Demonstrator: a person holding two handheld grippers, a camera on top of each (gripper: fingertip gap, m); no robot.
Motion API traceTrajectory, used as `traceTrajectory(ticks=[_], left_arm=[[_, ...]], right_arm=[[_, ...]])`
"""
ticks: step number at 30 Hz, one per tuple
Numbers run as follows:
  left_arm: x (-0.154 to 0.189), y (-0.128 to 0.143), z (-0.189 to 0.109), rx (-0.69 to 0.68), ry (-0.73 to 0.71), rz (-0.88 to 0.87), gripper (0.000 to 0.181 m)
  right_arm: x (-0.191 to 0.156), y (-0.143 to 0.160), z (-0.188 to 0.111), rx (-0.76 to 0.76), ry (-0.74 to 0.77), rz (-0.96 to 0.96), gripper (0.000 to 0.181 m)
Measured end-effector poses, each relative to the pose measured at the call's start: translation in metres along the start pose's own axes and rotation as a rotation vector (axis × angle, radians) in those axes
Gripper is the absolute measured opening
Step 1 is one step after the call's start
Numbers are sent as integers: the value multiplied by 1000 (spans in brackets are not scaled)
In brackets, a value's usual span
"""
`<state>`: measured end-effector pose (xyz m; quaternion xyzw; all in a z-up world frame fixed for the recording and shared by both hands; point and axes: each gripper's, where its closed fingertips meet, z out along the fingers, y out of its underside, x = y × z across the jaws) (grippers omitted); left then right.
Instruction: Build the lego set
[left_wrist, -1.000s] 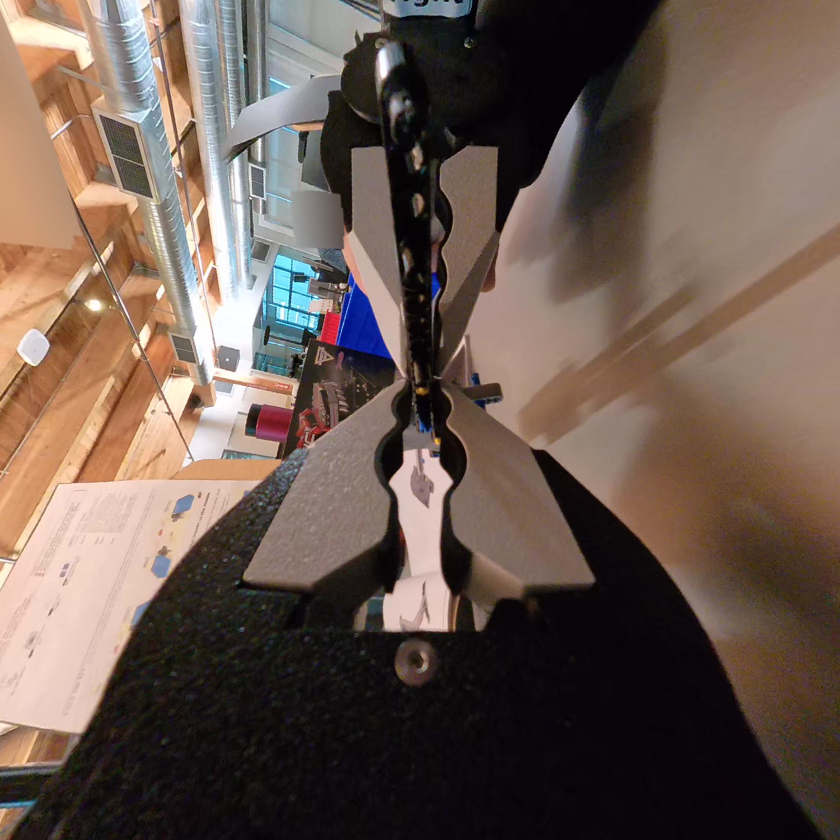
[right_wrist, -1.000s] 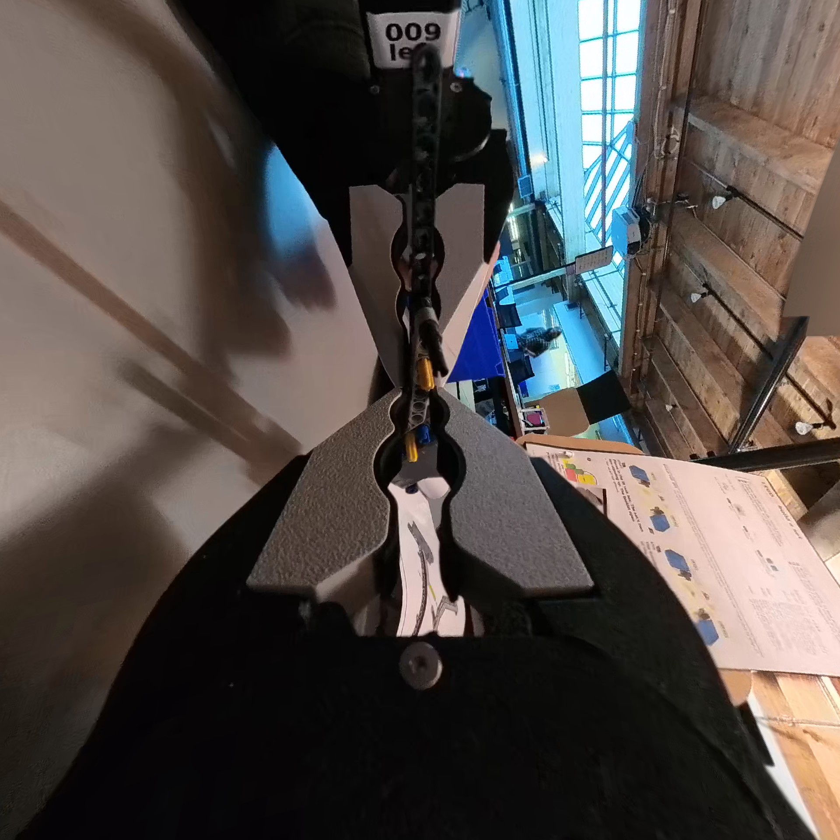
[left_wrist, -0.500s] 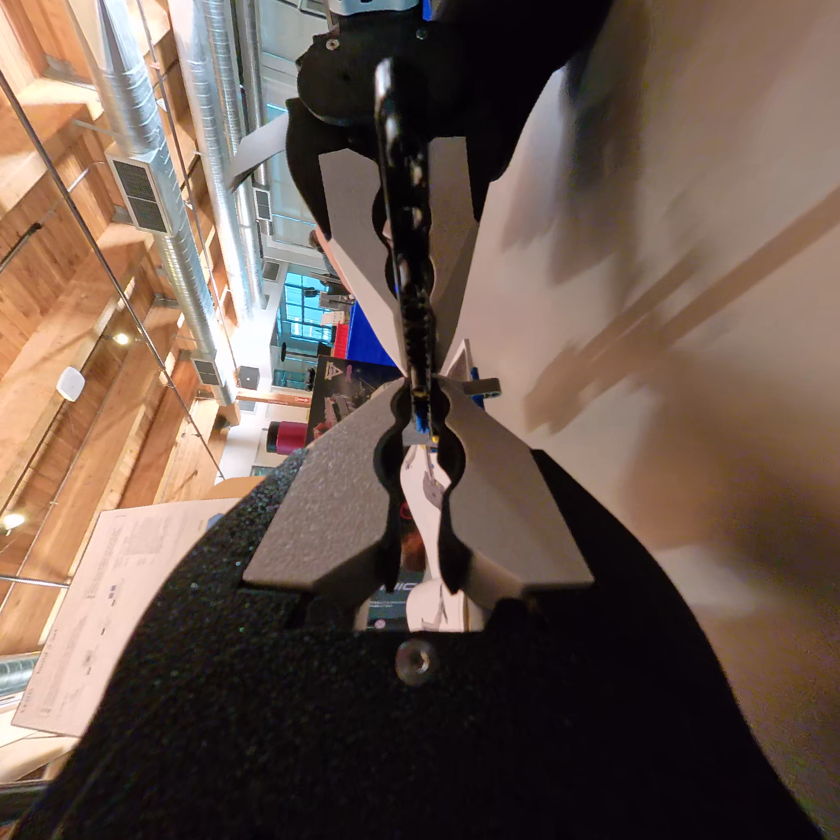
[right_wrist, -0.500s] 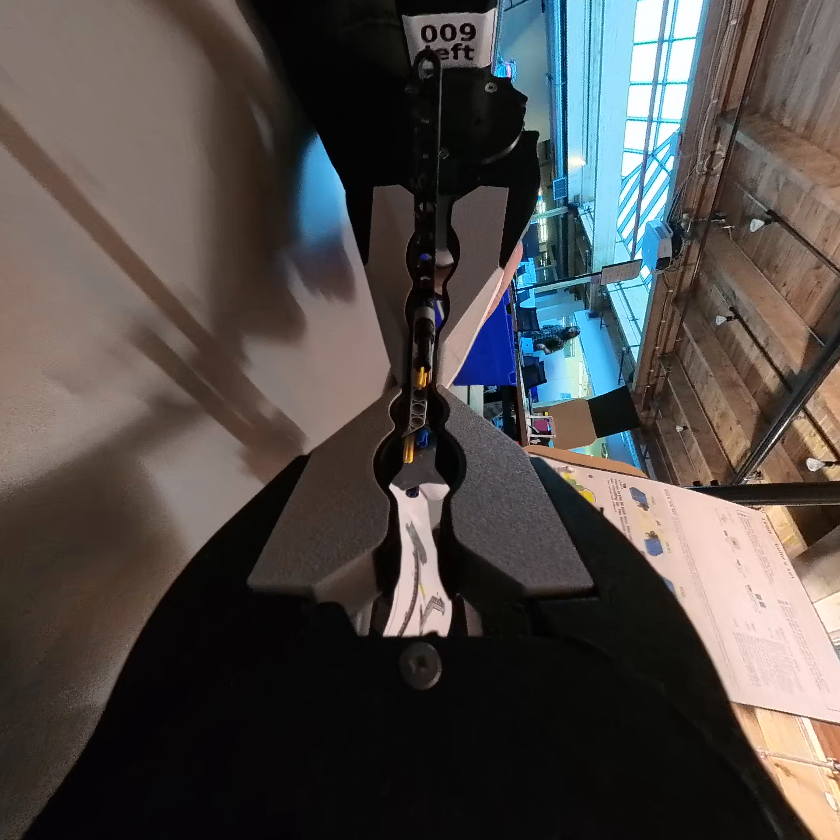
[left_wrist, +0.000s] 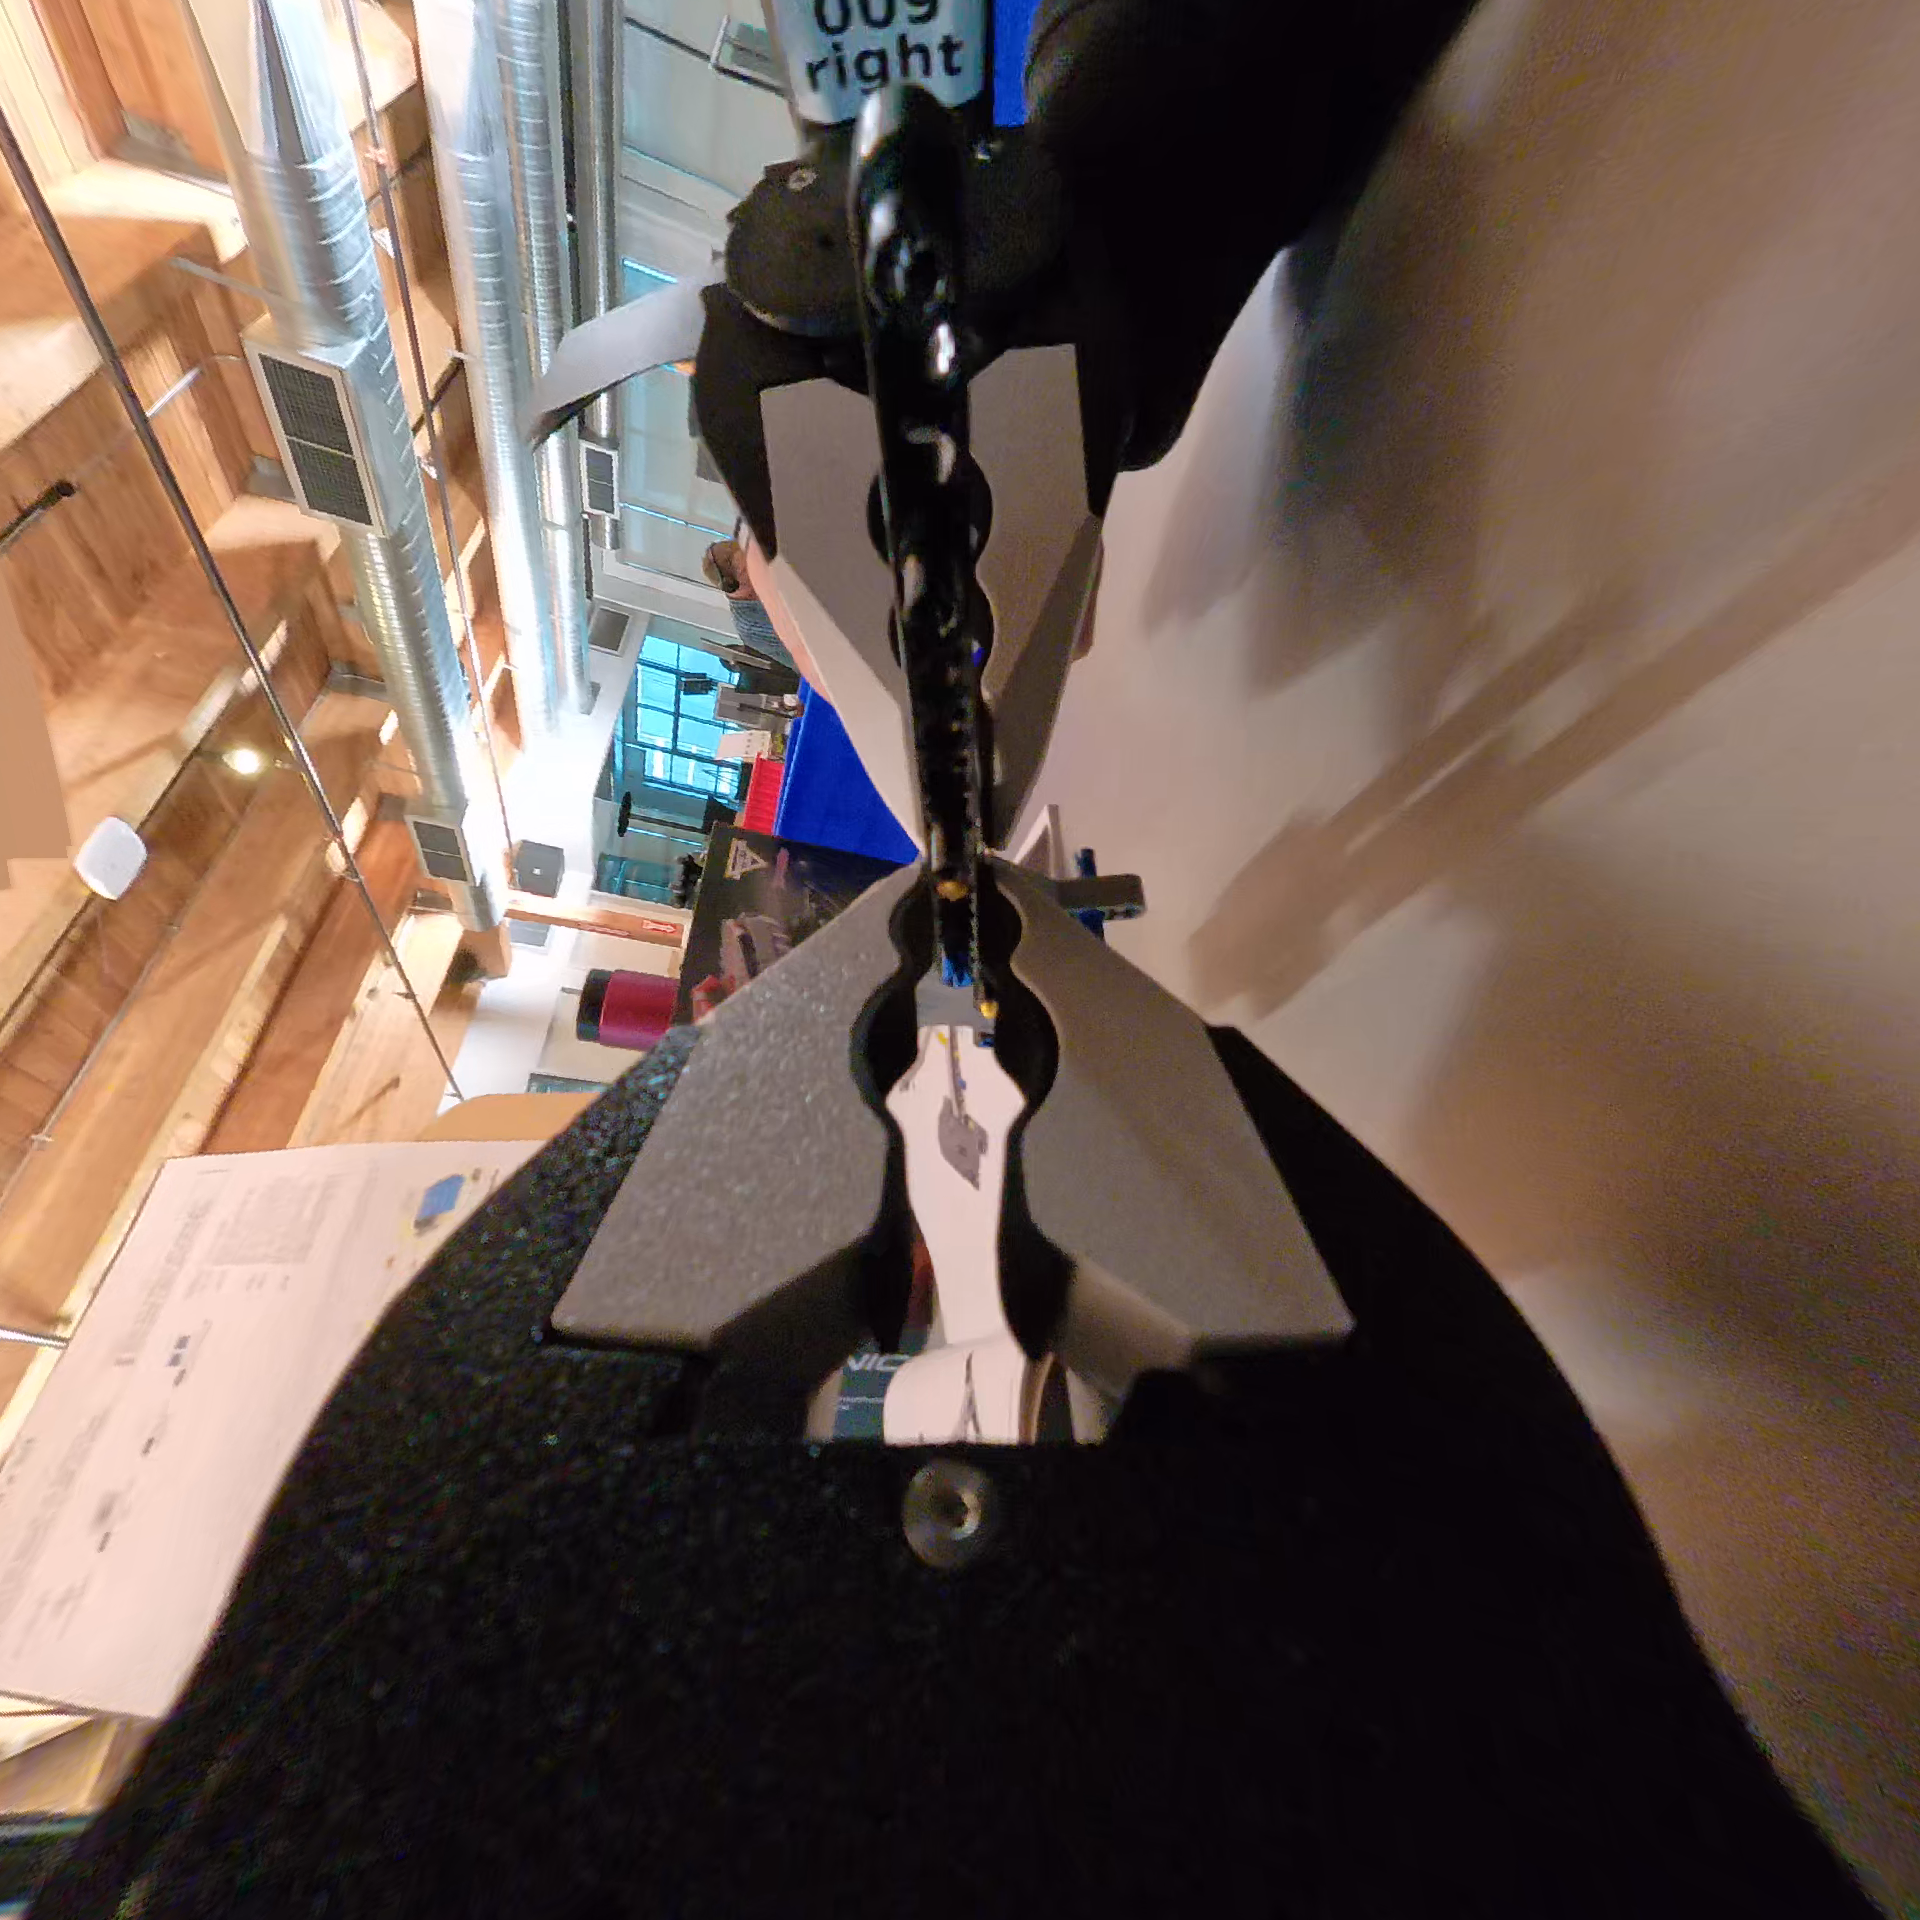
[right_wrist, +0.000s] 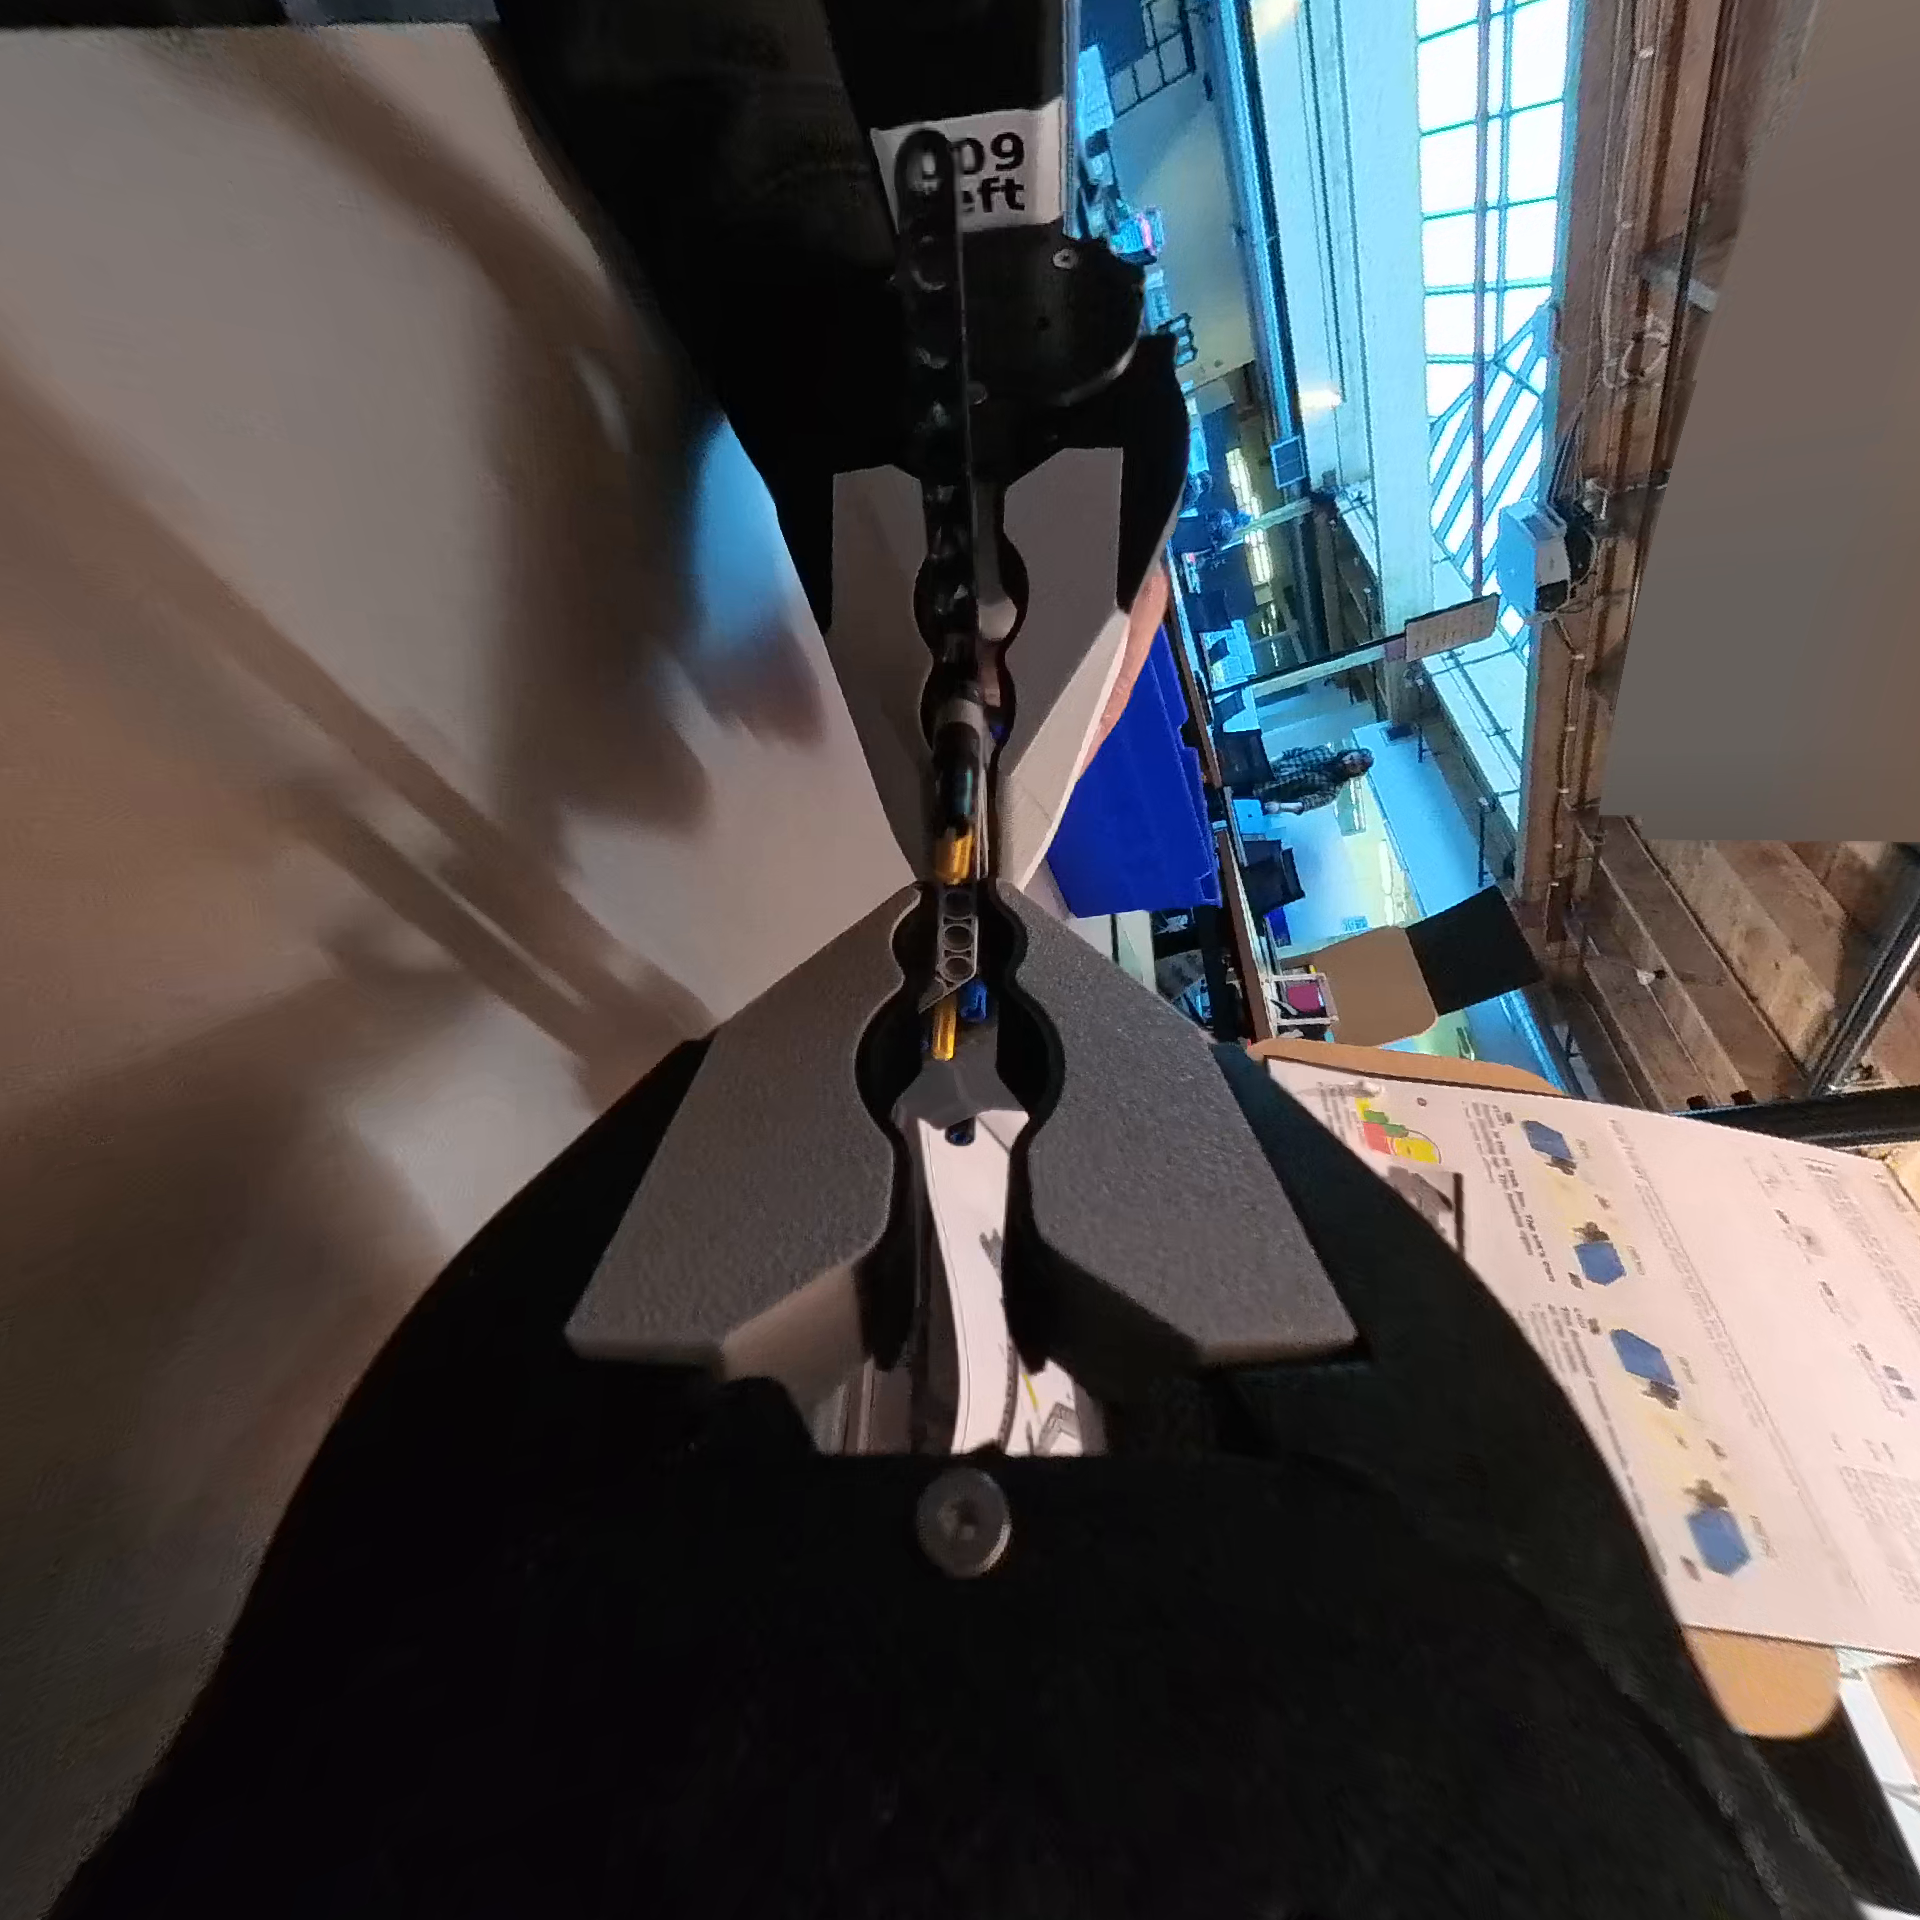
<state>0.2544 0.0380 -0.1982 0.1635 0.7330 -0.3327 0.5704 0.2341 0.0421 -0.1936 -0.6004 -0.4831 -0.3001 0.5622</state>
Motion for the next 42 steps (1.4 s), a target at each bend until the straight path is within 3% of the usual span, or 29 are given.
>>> traceTrajectory(ticks=[7, 10, 42], left_arm=[[-1, 11, 2, -40, -5, -16, 5], [-1, 10, 3, -40, -8, -13, 5], [-2, 4, 2, 0, -8, -112, 5]], right_arm=[[11, -16, -2, 43, 92, -26, 18], [3, -16, 1, 31, 57, -40, 4], [8, -1, 0, 19, 105, -7, 11]])
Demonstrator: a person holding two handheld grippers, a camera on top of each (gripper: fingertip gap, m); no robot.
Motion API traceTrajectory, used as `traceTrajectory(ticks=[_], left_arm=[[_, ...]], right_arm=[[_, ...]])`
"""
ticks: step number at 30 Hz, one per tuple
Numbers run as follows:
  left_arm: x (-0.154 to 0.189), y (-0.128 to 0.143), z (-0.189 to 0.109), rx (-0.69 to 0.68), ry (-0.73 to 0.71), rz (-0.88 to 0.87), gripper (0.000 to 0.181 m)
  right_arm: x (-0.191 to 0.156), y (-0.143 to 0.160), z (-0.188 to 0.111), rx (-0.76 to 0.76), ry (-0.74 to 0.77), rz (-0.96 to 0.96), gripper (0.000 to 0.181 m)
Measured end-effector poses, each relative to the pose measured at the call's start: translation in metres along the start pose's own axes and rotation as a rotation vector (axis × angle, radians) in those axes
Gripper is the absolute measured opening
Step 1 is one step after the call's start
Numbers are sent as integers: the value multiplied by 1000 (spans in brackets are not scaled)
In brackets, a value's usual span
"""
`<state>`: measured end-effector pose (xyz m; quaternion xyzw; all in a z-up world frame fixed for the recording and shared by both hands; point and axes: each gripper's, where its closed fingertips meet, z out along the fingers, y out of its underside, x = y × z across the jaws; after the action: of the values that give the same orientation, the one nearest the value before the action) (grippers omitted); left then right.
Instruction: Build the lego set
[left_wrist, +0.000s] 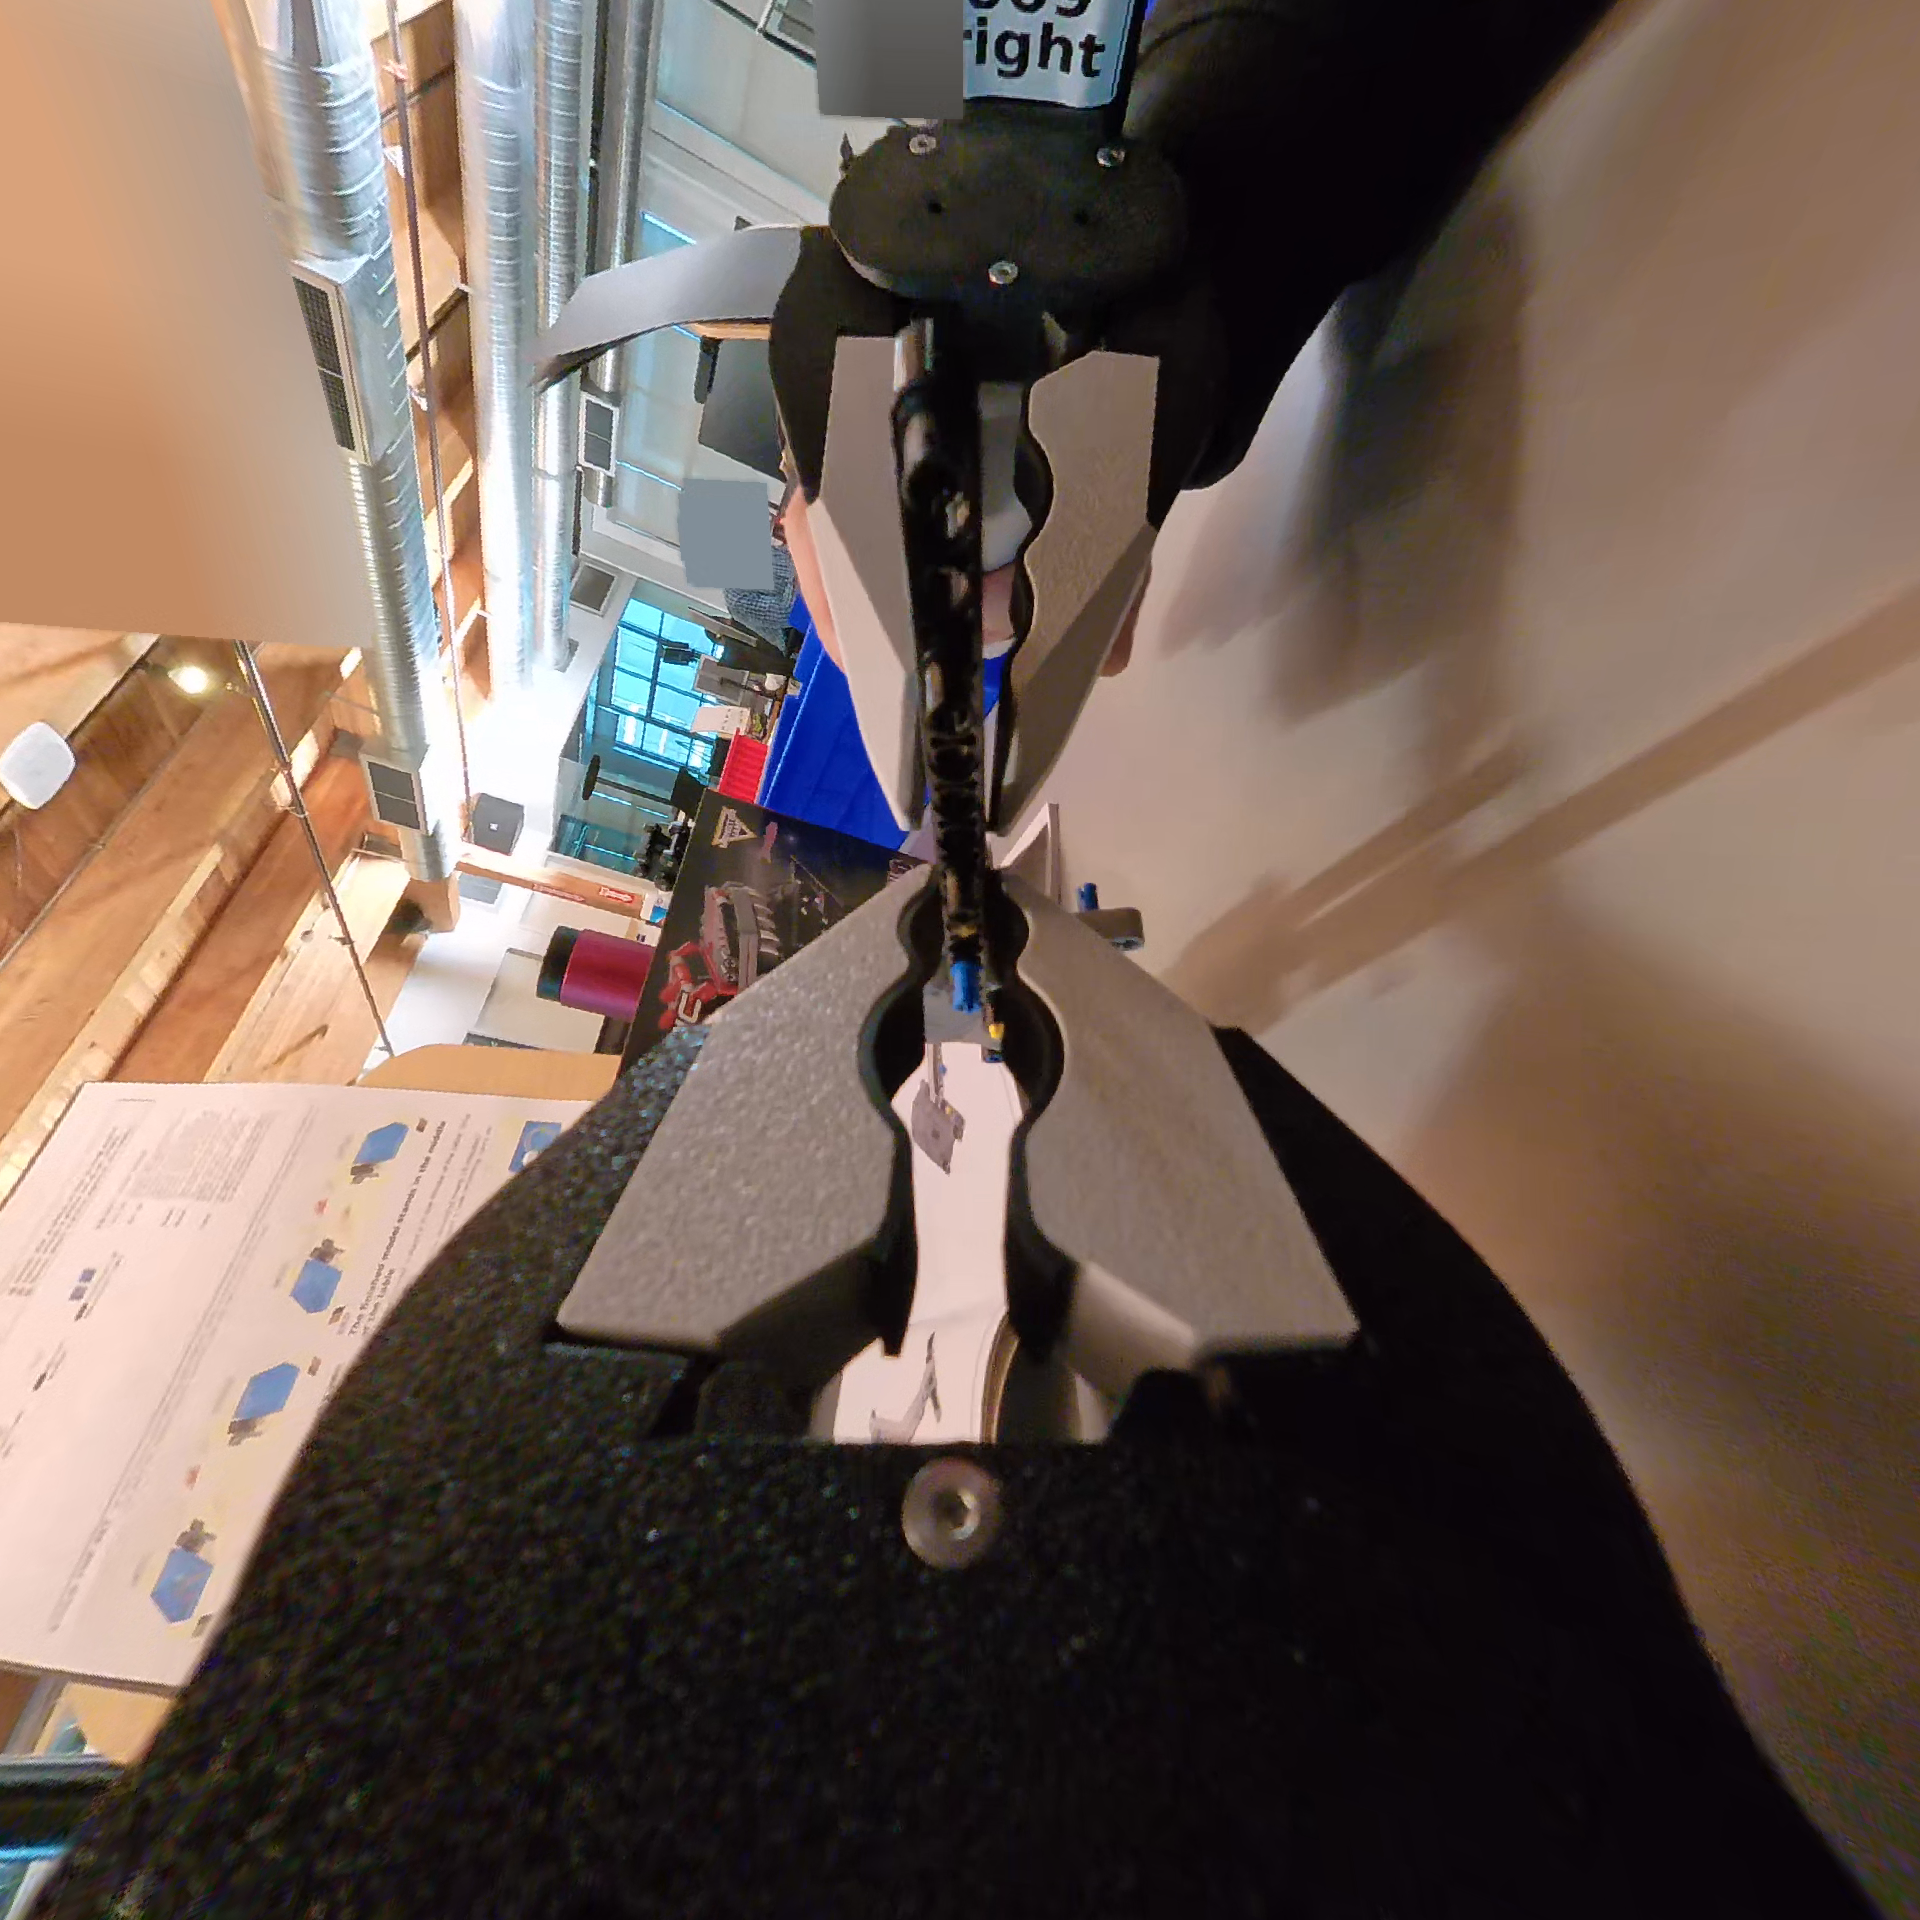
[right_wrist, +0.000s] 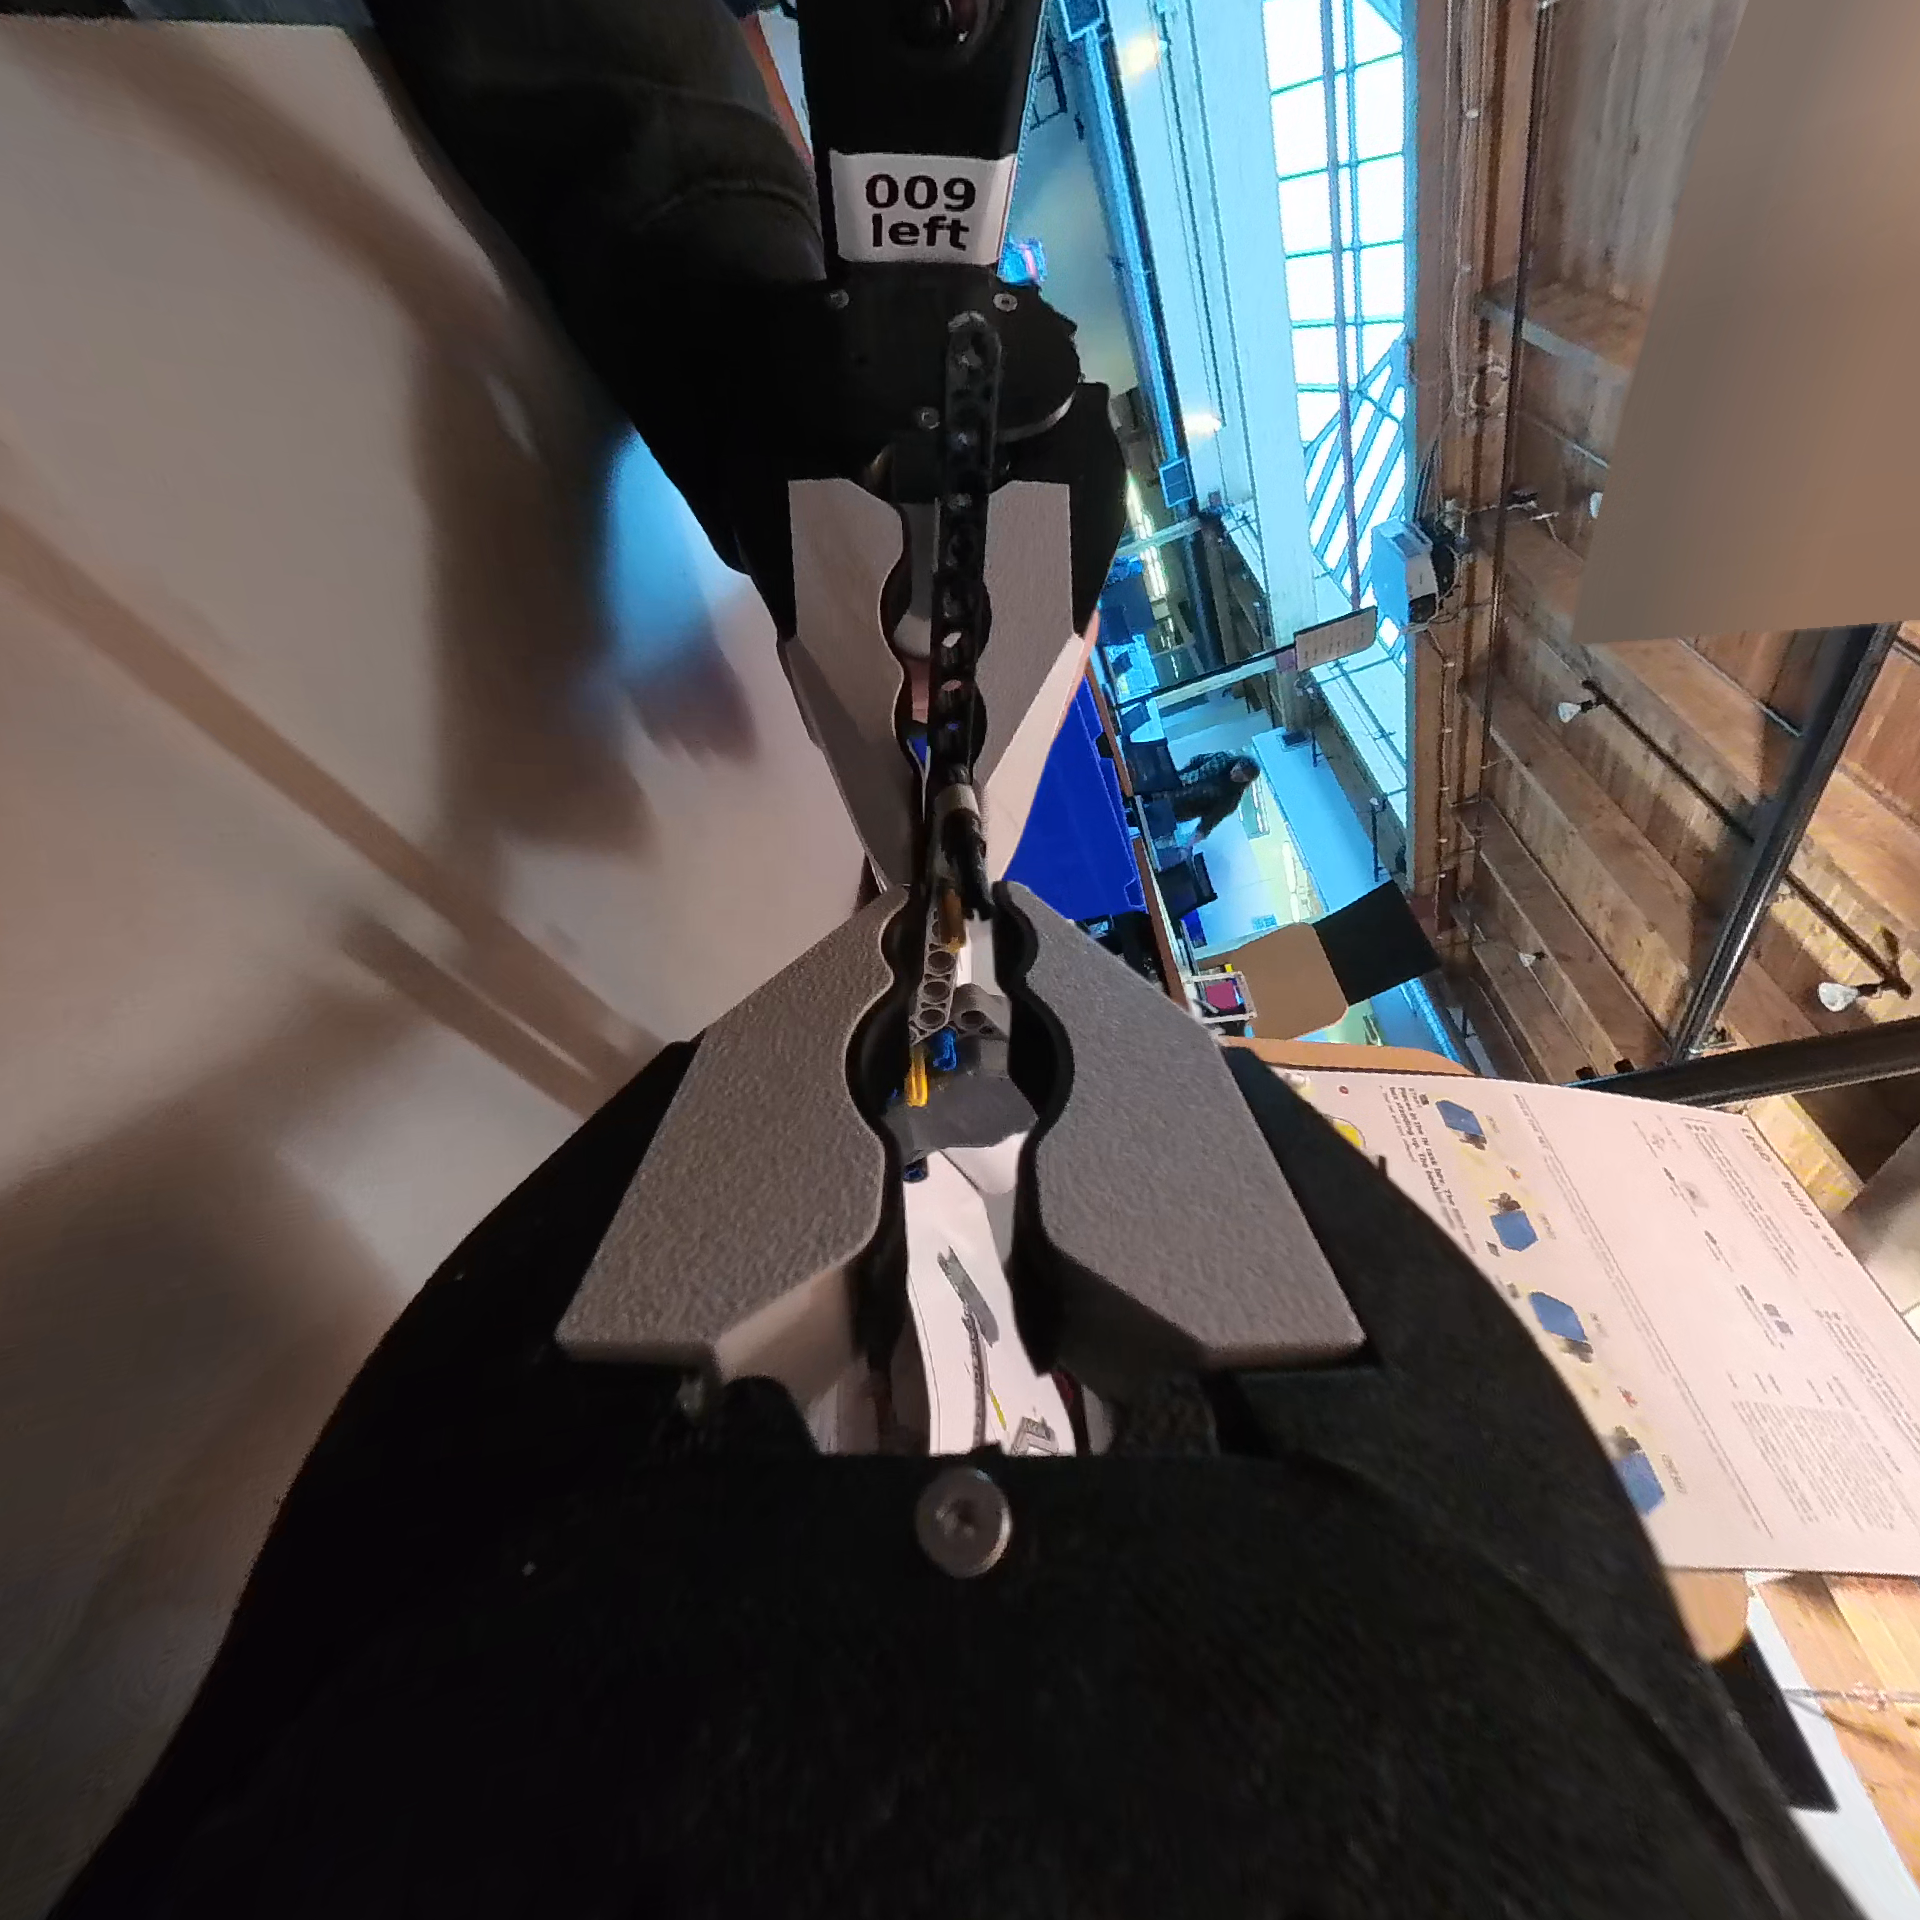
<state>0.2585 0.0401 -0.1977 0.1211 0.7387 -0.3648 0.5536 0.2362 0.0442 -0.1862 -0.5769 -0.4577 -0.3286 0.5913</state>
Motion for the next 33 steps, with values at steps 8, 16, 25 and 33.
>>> traceTrajectory(ticks=[8, 16, 25, 33], left_arm=[[2, -4, 1, 10, 2, 12, 4], [-2, -9, -2, 16, 22, -12, 5], [-3, -15, -2, 31, 33, -38, 5], [1, -13, -3, 39, 26, -61, 5]], right_arm=[[-6, -1, 3, -8, -31, 7, 5], [-2, -4, 2, 0, -52, 61, 5], [-1, -8, -3, 10, -83, 88, 4], [-6, -6, 0, 12, -76, 106, 4]])
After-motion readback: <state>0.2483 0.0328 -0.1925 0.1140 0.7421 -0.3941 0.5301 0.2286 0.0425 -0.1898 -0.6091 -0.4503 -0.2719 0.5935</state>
